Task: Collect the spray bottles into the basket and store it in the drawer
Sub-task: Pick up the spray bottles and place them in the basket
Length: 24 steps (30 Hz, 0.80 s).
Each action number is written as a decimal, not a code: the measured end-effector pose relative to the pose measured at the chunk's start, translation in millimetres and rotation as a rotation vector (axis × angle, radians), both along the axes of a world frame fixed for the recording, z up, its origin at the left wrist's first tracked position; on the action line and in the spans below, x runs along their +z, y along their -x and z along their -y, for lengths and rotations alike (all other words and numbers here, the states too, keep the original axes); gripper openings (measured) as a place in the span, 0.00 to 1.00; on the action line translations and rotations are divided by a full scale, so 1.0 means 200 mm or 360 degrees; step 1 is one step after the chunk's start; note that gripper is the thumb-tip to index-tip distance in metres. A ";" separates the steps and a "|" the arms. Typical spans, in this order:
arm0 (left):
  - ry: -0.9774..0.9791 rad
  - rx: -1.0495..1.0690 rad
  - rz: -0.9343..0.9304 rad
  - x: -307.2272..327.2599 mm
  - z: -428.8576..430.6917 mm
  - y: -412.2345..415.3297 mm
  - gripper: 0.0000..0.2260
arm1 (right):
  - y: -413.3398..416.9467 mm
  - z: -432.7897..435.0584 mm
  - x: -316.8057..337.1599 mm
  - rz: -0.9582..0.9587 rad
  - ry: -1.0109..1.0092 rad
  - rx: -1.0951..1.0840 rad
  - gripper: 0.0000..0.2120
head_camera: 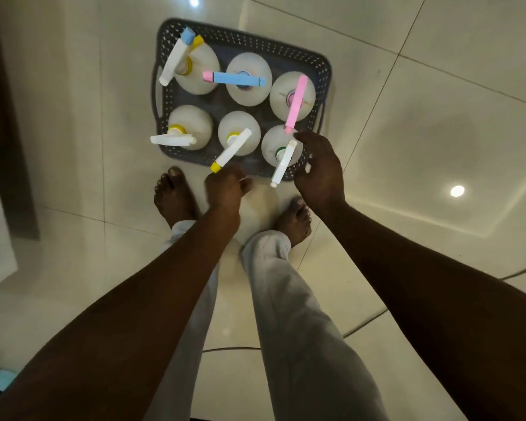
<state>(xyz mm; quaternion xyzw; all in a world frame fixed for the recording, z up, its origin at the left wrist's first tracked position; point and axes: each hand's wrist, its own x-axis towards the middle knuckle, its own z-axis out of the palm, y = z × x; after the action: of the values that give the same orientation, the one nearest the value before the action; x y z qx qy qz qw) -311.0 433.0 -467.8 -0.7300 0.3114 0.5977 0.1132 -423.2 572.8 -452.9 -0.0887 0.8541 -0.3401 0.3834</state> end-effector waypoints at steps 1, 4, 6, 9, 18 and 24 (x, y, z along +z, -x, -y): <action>0.0066 -0.0038 0.0067 0.03 0.05 -0.08 0.06 | 0.01 -0.02 0.01 0.0016 -0.0036 -0.0098 0.29; 0.0507 -0.0265 0.0387 0.10 0.27 -0.24 0.10 | 0.07 -0.04 0.03 0.0125 -0.0188 -0.0467 0.26; 0.0685 -0.0465 0.0523 0.10 0.45 -0.29 0.12 | 0.13 -0.03 0.02 0.0200 -0.0249 -0.0651 0.24; 0.0716 -0.0365 0.0340 0.07 0.75 -0.26 0.16 | 0.23 0.01 -0.03 0.0406 -0.0287 -0.0863 0.22; 0.0429 -0.0692 -0.0091 -0.13 1.10 0.09 0.13 | 0.33 0.12 -0.14 0.0782 -0.0159 -0.1144 0.08; 0.0608 -0.0860 -0.0088 -0.18 1.05 0.11 0.12 | 0.28 0.16 -0.14 0.0639 -0.0148 -0.1101 0.10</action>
<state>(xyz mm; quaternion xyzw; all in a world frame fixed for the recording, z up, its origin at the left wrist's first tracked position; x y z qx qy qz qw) -333.8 223.7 -502.9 -0.6126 0.6032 0.4964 0.1202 -479.9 540.4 -481.8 0.2896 0.7562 -0.4206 0.4091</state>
